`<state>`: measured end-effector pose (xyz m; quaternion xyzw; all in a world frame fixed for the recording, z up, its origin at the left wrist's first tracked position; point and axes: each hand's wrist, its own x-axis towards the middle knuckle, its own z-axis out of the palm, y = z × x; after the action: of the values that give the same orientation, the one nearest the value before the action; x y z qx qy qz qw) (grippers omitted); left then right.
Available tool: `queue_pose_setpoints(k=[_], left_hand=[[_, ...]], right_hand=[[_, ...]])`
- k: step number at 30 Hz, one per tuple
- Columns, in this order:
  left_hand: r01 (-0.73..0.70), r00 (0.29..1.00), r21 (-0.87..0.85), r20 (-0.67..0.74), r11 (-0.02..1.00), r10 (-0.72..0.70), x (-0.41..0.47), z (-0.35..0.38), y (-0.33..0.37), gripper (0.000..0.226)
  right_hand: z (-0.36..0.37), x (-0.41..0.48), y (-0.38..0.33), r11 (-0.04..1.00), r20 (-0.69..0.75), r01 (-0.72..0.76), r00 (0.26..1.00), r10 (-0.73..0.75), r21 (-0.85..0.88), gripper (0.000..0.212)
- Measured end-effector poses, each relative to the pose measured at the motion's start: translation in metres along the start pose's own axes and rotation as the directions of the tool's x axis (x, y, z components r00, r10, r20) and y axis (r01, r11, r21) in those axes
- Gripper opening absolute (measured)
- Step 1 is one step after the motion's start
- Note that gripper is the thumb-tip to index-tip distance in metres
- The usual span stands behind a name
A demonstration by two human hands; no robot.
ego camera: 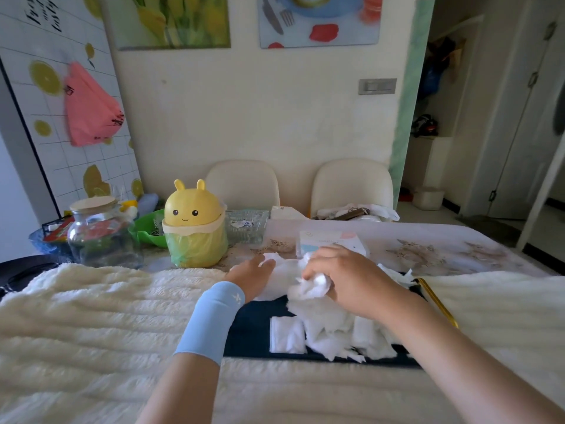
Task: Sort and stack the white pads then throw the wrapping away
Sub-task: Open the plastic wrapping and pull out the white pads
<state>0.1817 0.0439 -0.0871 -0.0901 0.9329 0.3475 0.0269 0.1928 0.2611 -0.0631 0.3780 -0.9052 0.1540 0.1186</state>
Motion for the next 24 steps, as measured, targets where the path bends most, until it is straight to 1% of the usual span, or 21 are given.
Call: queue_pose_setpoints(k=[1,2,3,4,5,6,7,8,9,10,11,12,13,14,15,17,18,20,22,23,24], left_hand=[[-0.049,0.996,0.074,-0.072,0.996,0.055,-0.004,0.002,0.004,0.046],[-0.122,0.978,0.154,-0.148,0.981,0.145,-0.009,0.004,0.009,0.046],[-0.215,0.945,0.229,-0.197,0.950,0.261,-0.016,0.008,0.016,0.046],[-0.307,0.909,0.268,-0.201,0.913,0.365,-0.023,0.012,0.024,0.047],[-0.387,0.882,0.271,-0.169,0.881,0.440,-0.029,0.017,0.032,0.047],[-0.437,0.874,0.256,-0.108,0.862,0.475,-0.032,0.023,0.038,0.048],[-0.460,0.876,0.241,-0.032,0.855,0.481,-0.037,0.029,0.044,0.048],[-0.458,0.887,0.216,0.044,0.862,0.460,-0.040,0.034,0.047,0.050],[-0.448,0.894,0.202,0.105,0.871,0.435,-0.041,0.038,0.049,0.053],[-0.432,0.901,0.220,0.153,0.875,0.406,-0.041,0.041,0.049,0.058],[-0.419,0.906,0.260,0.189,0.870,0.380,-0.042,0.044,0.048,0.064],[-0.410,0.909,0.294,0.213,0.864,0.358,-0.043,0.046,0.049,0.068],[-0.407,0.910,0.315,0.226,0.857,0.349,-0.044,0.048,0.050,0.073],[-0.407,0.910,0.335,0.228,0.850,0.346,-0.043,0.050,0.051,0.078],[-0.406,0.911,0.353,0.222,0.843,0.346,-0.043,0.051,0.052,0.081],[-0.400,0.916,0.382,0.194,0.833,0.351,-0.046,0.050,0.056,0.082],[-0.395,0.919,0.404,0.181,0.825,0.352,-0.046,0.049,0.057,0.081],[-0.390,0.921,0.417,0.198,0.821,0.337,-0.048,0.049,0.058,0.080],[-0.400,0.916,0.317,0.185,0.860,0.357,-0.046,0.047,0.057,0.070],[-0.391,0.918,0.208,0.153,0.897,0.365,-0.042,0.044,0.055,0.061],[-0.387,0.920,0.061,0.089,0.920,0.381,-0.038,0.039,0.053,0.052]], right_hand=[[0.001,-0.007,0.004,0.998,0.066,-0.022,0.997,0.025,-0.052,0.046],[0.002,-0.013,0.006,0.995,0.123,-0.049,0.991,0.059,-0.085,0.050],[0.002,-0.019,0.007,0.992,0.186,-0.092,0.977,0.106,-0.081,0.056],[0.001,-0.023,0.006,0.989,0.252,-0.141,0.956,0.148,-0.046,0.063],[0.000,-0.026,0.008,0.981,0.300,-0.194,0.937,0.180,0.019,0.067],[-0.003,-0.027,0.009,0.967,0.316,-0.227,0.931,0.181,0.117,0.067],[-0.006,-0.028,0.011,0.944,0.280,-0.239,0.944,0.172,0.226,0.062],[-0.009,-0.029,0.012,0.918,0.186,-0.234,0.966,0.182,0.320,0.053],[-0.011,-0.029,0.014,0.895,0.074,-0.236,0.972,0.225,0.379,0.043],[-0.012,-0.030,0.016,0.886,-0.034,-0.238,0.961,0.273,0.397,0.040],[-0.011,-0.029,0.018,0.899,-0.127,-0.240,0.944,0.304,0.365,0.039],[-0.010,-0.028,0.019,0.931,-0.194,-0.236,0.936,0.295,0.277,0.036],[-0.006,-0.028,0.021,0.960,-0.200,-0.237,0.944,0.264,0.149,0.031],[-0.002,-0.028,0.021,0.969,-0.126,-0.245,0.961,0.246,0.024,0.033],[0.001,-0.029,0.021,0.964,-0.003,-0.260,0.966,0.260,-0.059,0.043],[0.007,-0.031,0.022,0.956,0.212,-0.275,0.933,0.290,-0.101,0.058],[0.008,-0.033,0.022,0.954,0.266,-0.287,0.916,0.300,-0.088,0.060],[0.009,-0.036,0.022,0.949,0.307,-0.301,0.898,0.316,-0.096,0.063],[0.006,-0.036,0.021,0.944,0.313,-0.299,0.891,0.329,-0.141,0.062],[0.004,-0.035,0.021,0.943,0.312,-0.293,0.891,0.329,-0.158,0.062],[0.000,-0.034,0.019,0.945,0.303,-0.280,0.898,0.320,-0.167,0.061]])
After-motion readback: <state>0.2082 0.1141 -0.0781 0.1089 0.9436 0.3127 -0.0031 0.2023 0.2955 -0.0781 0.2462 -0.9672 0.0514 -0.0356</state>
